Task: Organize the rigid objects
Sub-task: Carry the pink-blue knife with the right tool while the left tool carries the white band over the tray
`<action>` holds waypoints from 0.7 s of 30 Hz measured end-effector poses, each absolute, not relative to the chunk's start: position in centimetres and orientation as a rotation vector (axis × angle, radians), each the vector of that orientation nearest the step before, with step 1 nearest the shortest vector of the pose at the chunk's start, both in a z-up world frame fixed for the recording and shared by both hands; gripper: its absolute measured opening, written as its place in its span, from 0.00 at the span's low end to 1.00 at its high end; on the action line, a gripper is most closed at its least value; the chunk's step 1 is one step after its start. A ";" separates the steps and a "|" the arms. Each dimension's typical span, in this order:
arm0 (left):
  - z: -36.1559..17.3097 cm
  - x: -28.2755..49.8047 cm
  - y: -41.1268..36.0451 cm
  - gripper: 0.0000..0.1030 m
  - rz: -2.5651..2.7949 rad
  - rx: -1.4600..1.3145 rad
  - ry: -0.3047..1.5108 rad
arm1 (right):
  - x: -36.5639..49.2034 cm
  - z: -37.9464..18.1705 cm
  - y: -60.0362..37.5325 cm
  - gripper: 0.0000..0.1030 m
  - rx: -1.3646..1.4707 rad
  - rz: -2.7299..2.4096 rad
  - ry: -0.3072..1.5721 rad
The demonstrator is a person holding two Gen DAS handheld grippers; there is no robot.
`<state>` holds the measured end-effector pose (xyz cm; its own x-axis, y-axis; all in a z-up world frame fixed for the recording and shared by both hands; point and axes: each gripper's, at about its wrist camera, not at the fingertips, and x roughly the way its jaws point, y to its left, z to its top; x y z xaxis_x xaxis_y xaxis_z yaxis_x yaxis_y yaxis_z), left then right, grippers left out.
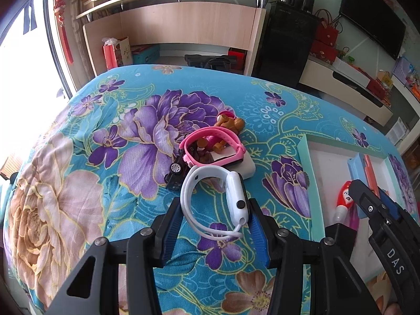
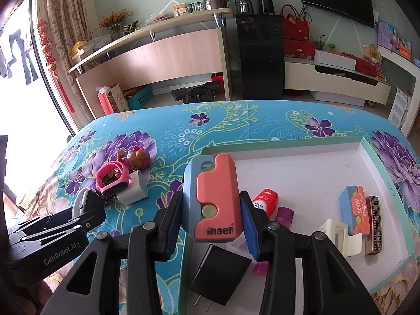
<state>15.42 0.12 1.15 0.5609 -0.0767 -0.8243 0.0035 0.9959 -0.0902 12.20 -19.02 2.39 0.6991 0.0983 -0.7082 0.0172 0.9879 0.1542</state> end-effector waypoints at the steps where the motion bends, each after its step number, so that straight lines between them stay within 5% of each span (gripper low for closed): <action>1: 1.3 15.4 -0.3 0.50 -0.054 -0.074 0.971 | 12.2 2.4 -19.5 0.43 0.161 0.038 0.794; 21: 2.7 16.2 -12.2 0.50 -0.264 0.151 0.943 | 11.4 1.3 -31.3 0.43 0.316 -0.206 0.788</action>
<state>16.21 -12.18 2.72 0.5582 -0.1572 -0.8147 0.2885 0.9574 0.0129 11.43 -31.26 1.29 0.6889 -0.0642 -0.7220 0.2974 0.9334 0.2008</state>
